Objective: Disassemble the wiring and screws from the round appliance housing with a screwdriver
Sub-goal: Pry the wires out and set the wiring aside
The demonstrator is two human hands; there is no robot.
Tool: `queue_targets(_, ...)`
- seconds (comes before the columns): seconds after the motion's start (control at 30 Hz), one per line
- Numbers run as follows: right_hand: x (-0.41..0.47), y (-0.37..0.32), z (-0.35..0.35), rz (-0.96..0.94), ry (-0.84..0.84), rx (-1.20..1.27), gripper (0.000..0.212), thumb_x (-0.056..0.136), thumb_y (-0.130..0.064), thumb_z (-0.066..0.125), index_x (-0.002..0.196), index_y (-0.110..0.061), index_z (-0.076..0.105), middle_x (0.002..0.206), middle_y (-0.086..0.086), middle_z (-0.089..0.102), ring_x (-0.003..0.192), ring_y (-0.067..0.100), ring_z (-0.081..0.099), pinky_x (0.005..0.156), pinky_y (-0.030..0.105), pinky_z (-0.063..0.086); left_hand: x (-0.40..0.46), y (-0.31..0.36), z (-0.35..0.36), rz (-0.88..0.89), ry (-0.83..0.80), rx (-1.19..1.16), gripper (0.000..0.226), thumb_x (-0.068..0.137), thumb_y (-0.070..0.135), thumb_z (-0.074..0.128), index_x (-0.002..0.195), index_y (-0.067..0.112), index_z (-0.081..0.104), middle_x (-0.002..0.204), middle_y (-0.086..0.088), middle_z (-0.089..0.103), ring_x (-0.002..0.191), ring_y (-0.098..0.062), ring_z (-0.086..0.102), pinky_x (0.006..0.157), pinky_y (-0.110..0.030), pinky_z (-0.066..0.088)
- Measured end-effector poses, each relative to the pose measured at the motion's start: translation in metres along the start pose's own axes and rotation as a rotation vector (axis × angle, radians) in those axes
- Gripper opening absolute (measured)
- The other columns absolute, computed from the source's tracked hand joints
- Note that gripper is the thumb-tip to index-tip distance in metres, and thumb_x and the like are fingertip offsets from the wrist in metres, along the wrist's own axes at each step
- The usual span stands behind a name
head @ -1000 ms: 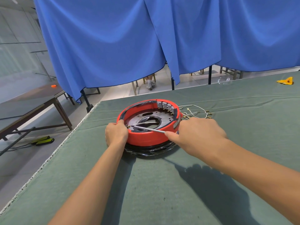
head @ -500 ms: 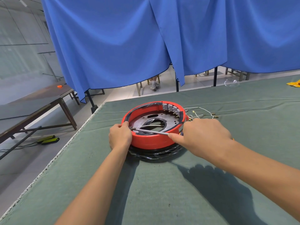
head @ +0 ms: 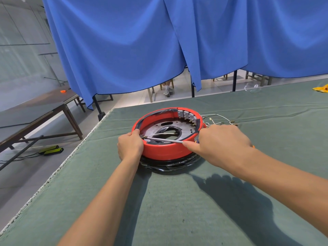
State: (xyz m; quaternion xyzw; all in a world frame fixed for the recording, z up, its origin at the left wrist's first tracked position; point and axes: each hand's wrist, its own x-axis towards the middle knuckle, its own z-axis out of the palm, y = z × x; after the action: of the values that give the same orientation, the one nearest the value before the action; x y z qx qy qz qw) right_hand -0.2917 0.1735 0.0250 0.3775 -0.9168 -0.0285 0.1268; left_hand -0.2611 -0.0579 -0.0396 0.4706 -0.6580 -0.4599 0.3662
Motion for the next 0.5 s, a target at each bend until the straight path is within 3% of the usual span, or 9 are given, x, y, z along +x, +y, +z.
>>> queue_targets(0.1,-0.001,-0.004,0.0,-0.027,-0.006,-0.043,0.057,0.099,-0.056,0.024,0.066,-0.016,0.047,0.061,0.002,0.043,0.049,0.018,0.04,0.043,0.028,0.023,-0.001,0.001,0.0,-0.006,0.018,0.013,0.04,0.083,0.033,0.056,0.05,0.011,0.052,0.061,-0.009,0.054,0.082,-0.037,0.061,0.069,-0.037,0.042)
queue_targets(0.2,-0.006,-0.009,0.0,-0.073,-0.019,-0.11,0.037,0.104,-0.038,0.03,0.09,-0.012,0.053,0.069,0.004,0.043,0.059,0.023,0.049,0.043,0.027,0.026,-0.001,0.002,0.0,-0.005,0.024,0.032,0.038,0.084,0.033,0.055,0.053,0.011,0.053,0.067,-0.009,0.059,0.08,-0.034,0.059,0.072,-0.037,0.044)
queue_targets(0.3,-0.01,-0.018,-0.006,-0.045,-0.07,-0.06,0.026,0.103,-0.029,0.029,0.1,-0.016,0.051,0.071,0.006,0.039,0.056,0.021,0.039,0.043,0.029,0.023,-0.002,0.004,0.0,0.001,0.032,0.069,0.035,0.085,0.034,0.054,0.057,0.012,0.055,0.075,-0.011,0.064,0.08,-0.034,0.059,0.073,-0.037,0.043)
queue_targets(0.4,-0.012,-0.026,-0.014,-0.001,-0.136,0.021,0.037,0.104,-0.038,0.024,0.09,-0.014,0.049,0.072,0.005,0.038,0.065,0.024,0.039,0.045,0.03,0.021,-0.001,0.005,-0.001,0.001,0.031,0.11,0.034,0.085,0.035,0.053,0.06,0.012,0.055,0.085,-0.015,0.067,0.086,-0.035,0.06,0.075,-0.038,0.044)
queue_targets(0.5,-0.014,-0.031,-0.016,0.038,-0.132,0.063,0.043,0.105,-0.039,0.025,0.069,-0.015,0.031,0.067,0.004,0.029,0.071,0.025,0.04,0.048,0.029,0.025,-0.001,0.005,-0.001,0.002,0.033,0.13,0.032,0.083,0.034,0.053,0.06,0.012,0.057,0.087,-0.015,0.068,0.086,-0.035,0.06,0.077,-0.039,0.045)
